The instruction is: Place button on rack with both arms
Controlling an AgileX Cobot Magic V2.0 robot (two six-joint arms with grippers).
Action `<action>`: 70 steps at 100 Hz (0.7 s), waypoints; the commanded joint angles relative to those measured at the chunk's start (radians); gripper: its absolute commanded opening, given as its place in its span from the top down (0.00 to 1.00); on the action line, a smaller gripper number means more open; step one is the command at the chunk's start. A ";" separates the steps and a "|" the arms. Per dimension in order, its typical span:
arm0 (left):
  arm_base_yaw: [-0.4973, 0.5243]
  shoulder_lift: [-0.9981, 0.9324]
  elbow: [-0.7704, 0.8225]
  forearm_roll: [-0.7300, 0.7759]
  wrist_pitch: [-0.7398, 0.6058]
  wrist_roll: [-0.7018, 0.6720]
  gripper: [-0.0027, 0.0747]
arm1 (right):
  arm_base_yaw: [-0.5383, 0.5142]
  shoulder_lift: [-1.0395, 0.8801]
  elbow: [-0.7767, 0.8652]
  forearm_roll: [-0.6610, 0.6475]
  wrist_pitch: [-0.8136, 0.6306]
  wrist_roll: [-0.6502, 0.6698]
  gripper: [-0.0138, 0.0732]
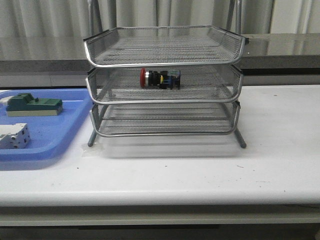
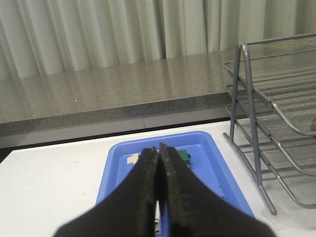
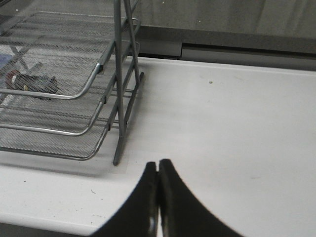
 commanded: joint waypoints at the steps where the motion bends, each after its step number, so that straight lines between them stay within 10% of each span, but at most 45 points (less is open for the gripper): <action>1: 0.002 0.009 -0.028 -0.017 -0.074 -0.010 0.99 | -0.007 -0.076 0.006 -0.018 -0.066 -0.011 0.95; 70: 0.002 0.009 -0.028 -0.017 -0.074 -0.010 0.99 | -0.007 -0.205 0.054 -0.019 -0.023 -0.011 0.95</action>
